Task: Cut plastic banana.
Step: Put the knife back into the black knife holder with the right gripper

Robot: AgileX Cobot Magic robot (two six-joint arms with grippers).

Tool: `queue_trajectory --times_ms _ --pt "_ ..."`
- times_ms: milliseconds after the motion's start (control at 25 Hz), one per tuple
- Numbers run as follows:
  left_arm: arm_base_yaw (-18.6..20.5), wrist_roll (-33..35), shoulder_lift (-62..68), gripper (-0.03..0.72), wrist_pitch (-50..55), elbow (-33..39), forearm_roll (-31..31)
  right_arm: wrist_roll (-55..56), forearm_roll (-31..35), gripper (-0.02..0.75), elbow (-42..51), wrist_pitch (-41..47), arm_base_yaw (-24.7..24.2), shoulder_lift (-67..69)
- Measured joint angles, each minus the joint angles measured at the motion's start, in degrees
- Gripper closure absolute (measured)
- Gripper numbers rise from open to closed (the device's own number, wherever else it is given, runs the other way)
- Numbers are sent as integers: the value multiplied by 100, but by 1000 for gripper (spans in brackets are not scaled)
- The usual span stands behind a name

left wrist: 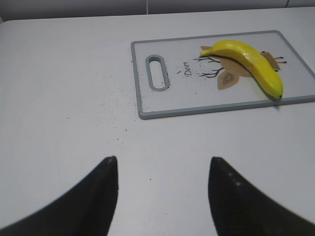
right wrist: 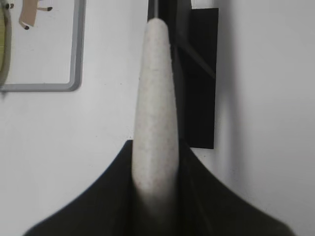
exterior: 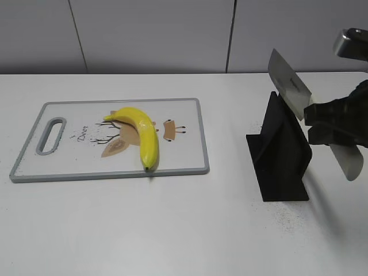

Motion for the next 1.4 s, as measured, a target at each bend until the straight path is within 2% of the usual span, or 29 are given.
queue_trajectory --times_ms 960,1000,1200,1280,1400 --pt "0 0 0 124 0 0 -4 104 -34 542 -92 311 0 307" --pt "0 0 0 124 0 0 -4 104 -34 507 -97 311 0 307" --pt "0 0 0 124 0 0 -4 66 -34 151 -195 421 0 307" --pt "0 0 0 124 0 0 -4 -80 -34 104 -320 563 0 268" --pt "0 0 0 124 0 0 -4 -372 -34 104 -500 764 0 25"
